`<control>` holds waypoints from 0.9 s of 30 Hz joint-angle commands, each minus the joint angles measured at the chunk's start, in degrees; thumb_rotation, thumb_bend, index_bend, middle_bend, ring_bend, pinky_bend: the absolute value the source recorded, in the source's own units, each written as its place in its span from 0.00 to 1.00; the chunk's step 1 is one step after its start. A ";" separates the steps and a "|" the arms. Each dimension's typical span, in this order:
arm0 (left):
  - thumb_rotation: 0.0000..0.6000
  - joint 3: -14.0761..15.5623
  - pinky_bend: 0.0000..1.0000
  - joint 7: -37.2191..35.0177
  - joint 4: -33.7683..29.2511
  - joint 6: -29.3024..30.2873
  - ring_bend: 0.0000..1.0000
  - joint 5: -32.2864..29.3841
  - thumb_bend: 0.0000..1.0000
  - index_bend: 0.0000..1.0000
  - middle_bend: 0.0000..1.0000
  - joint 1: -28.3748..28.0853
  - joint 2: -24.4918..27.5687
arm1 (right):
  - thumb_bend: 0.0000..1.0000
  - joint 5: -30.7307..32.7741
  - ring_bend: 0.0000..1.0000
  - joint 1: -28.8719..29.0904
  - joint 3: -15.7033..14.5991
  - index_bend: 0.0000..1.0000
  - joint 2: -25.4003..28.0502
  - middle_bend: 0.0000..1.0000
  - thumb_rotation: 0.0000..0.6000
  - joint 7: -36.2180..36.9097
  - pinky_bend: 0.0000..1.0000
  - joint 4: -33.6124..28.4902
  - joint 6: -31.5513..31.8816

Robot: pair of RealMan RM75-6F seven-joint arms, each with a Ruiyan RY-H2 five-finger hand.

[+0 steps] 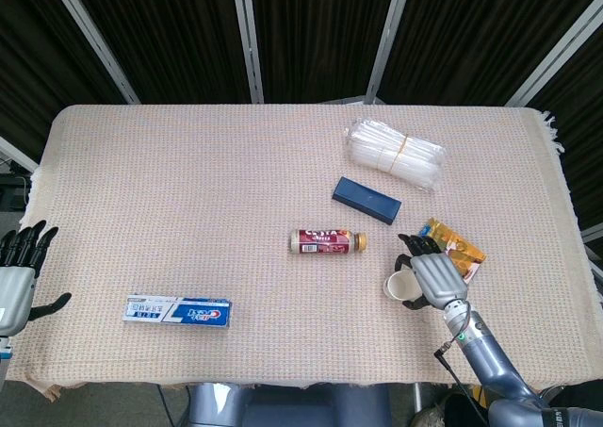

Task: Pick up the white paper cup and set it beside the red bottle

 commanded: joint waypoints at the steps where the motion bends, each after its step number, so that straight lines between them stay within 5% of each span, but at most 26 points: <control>1: 1.00 0.00 0.00 0.05 0.00 0.01 0.00 -0.01 0.09 0.00 0.00 0.00 -0.02 | 0.12 -0.36 0.00 0.03 0.44 0.43 -0.48 0.08 1.00 0.96 0.00 -0.23 0.37; 11: 1.00 -0.08 0.00 0.28 -0.11 0.01 0.00 -0.22 0.09 0.00 0.00 0.00 -0.08 | 0.12 4.69 0.00 2.49 5.32 0.43 -4.67 0.08 1.00 7.25 0.00 -0.50 -1.69; 27: 1.00 -0.01 0.00 -0.12 0.00 -0.22 0.00 -0.07 0.09 0.00 0.00 -0.13 0.09 | 0.13 15.18 0.00 5.63 4.51 0.43 -9.09 0.08 1.00 0.77 0.00 8.27 -1.77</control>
